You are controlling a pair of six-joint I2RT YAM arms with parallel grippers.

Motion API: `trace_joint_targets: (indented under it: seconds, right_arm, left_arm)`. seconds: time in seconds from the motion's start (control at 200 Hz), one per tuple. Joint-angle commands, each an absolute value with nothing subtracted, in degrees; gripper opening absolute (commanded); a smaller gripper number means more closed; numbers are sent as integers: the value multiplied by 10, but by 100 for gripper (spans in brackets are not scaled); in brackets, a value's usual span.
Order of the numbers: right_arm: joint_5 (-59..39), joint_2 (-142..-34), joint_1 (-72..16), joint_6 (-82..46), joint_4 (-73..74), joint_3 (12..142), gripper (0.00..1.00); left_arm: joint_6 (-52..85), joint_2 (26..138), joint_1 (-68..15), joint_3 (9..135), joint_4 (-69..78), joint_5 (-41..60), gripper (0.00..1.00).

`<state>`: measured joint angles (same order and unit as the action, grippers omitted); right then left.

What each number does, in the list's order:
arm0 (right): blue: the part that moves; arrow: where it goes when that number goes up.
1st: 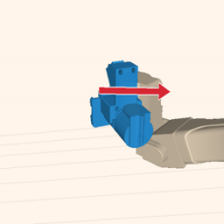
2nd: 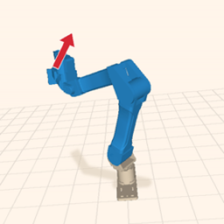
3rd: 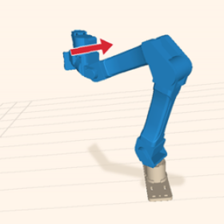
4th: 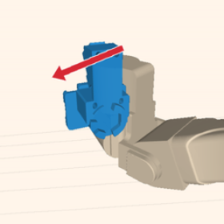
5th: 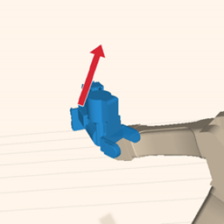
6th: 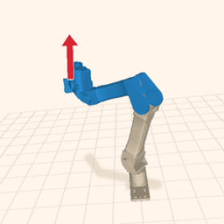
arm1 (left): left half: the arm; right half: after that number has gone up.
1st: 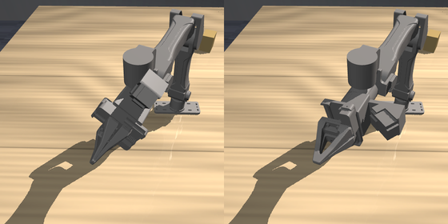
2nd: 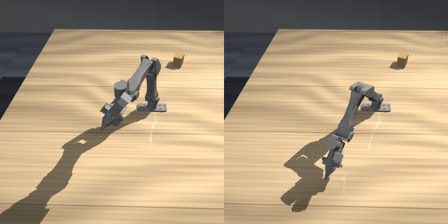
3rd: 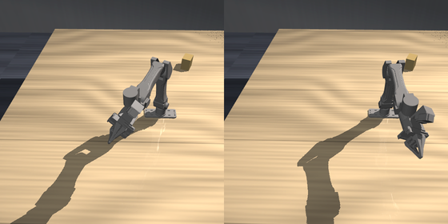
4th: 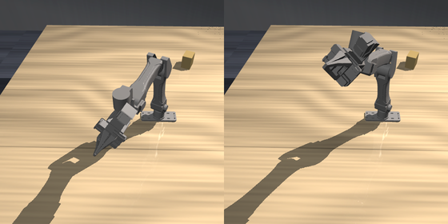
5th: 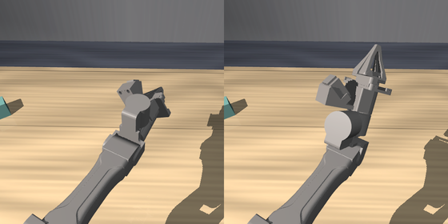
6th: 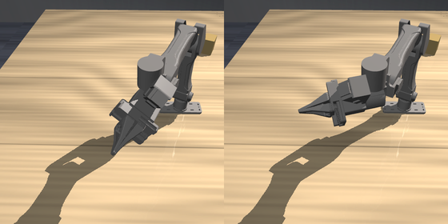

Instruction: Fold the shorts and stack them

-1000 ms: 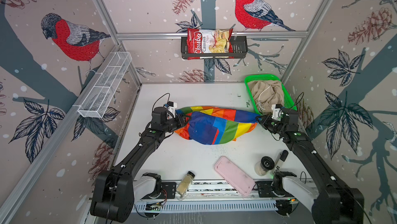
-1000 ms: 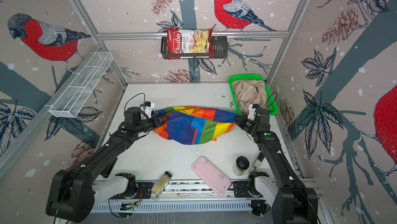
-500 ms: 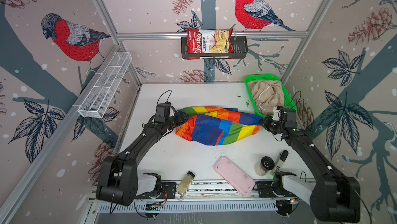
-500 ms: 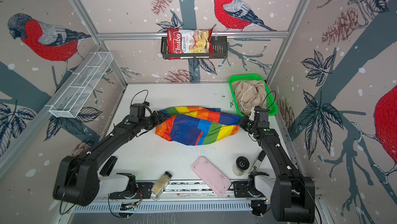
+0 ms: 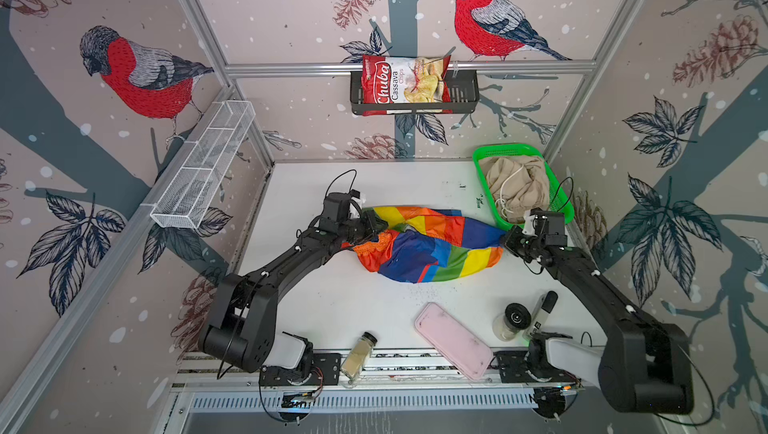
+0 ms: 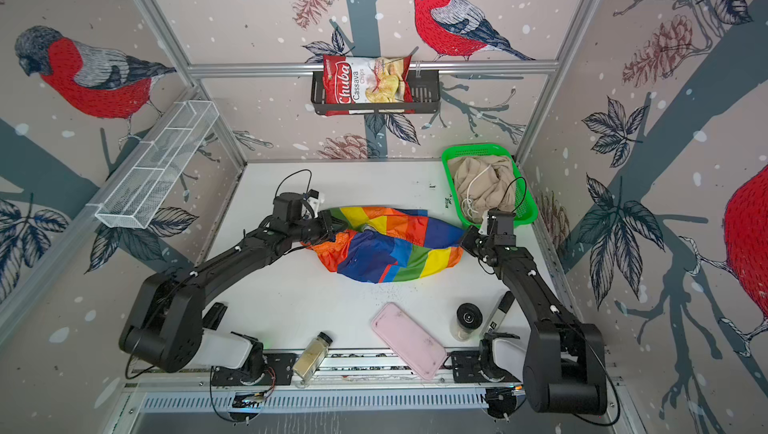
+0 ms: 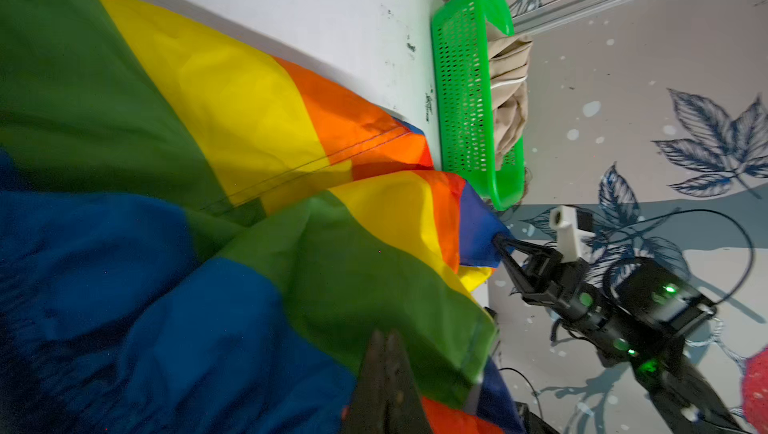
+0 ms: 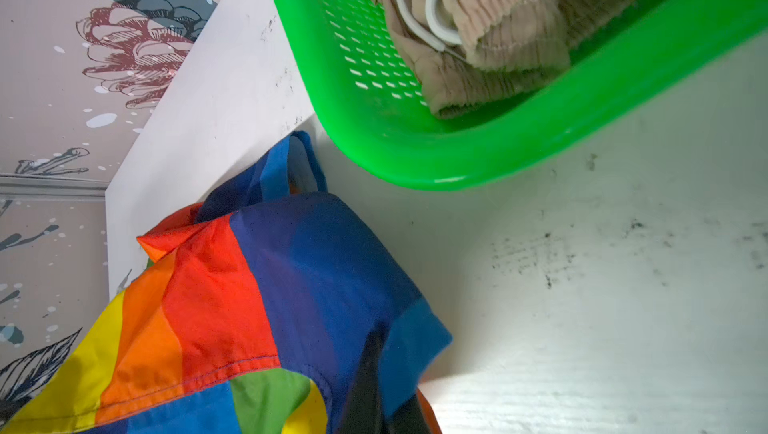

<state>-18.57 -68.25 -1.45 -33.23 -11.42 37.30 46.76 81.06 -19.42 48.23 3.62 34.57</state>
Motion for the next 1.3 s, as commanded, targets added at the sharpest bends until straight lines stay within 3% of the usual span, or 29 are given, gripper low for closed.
trace_joint_targets:
  seconds: [0.0,0.405,0.53,0.635,0.775,0.845,1.086,1.291]
  right_arm:
    - [-190,-696,-16,-338,-82,387,0]
    - [-177,-822,-28,-337,-67,561,0]
    - [-170,-898,-48,-320,-114,693,0]
    - [-156,-907,-61,-308,-122,713,0]
    - [-145,-901,-62,-292,-129,687,0]
    - [-148,-895,-62,-290,-128,672,0]
    - [-157,-878,-64,-298,-119,646,0]
    - [-154,-867,-65,-302,-119,633,0]
  left_arm:
    - [464,795,-194,503,48,354,0]
    - [387,922,-130,728,-16,335,0]
    - [362,971,-124,865,-103,344,0]
    - [328,950,-125,865,-163,332,0]
    - [280,889,-127,779,-262,279,54]
    - [275,854,-146,710,-264,274,69]
    - [284,809,-223,575,-227,271,81]
    - [317,833,-234,518,-155,290,79]
